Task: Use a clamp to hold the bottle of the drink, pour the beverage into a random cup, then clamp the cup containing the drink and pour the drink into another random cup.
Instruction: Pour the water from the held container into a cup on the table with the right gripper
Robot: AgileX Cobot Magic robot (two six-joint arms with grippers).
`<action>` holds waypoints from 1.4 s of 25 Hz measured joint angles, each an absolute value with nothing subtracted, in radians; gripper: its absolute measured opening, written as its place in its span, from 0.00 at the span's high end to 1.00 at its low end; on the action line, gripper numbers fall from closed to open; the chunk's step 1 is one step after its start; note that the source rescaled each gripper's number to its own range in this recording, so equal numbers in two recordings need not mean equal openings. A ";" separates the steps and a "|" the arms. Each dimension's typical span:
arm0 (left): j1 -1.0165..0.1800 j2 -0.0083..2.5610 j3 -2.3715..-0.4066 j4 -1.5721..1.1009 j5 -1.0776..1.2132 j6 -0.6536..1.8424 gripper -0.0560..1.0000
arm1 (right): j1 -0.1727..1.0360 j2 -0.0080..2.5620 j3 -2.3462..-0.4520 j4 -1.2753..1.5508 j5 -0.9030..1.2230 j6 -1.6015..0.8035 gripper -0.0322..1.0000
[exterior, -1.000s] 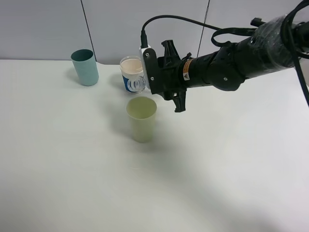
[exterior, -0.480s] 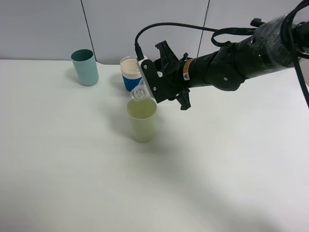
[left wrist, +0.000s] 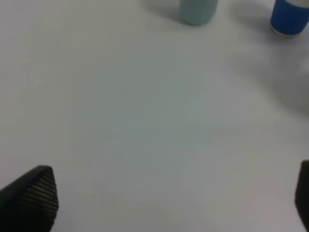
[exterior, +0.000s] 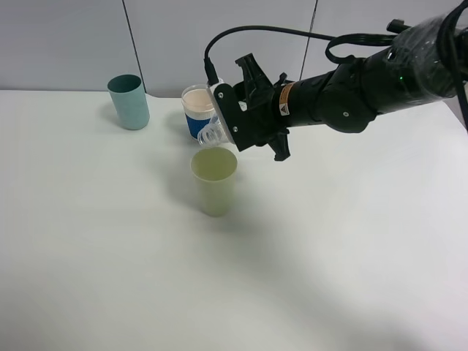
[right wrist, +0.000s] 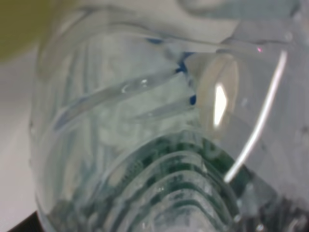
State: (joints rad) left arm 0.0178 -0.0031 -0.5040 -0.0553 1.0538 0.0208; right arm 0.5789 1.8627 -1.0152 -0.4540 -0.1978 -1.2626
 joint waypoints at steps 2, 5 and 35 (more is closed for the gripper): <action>0.018 -0.003 -0.504 -0.055 1.054 0.021 0.00 | 0.579 1.854 -1.015 -0.454 -0.192 -1.274 0.97; 0.018 -0.003 -0.504 -0.055 1.054 0.021 0.00 | 0.579 1.847 -1.015 -0.454 -0.168 -1.327 0.97; 0.018 -0.003 -0.504 -0.055 1.054 0.021 0.00 | 0.579 1.829 -1.090 -0.473 -0.146 -1.458 0.97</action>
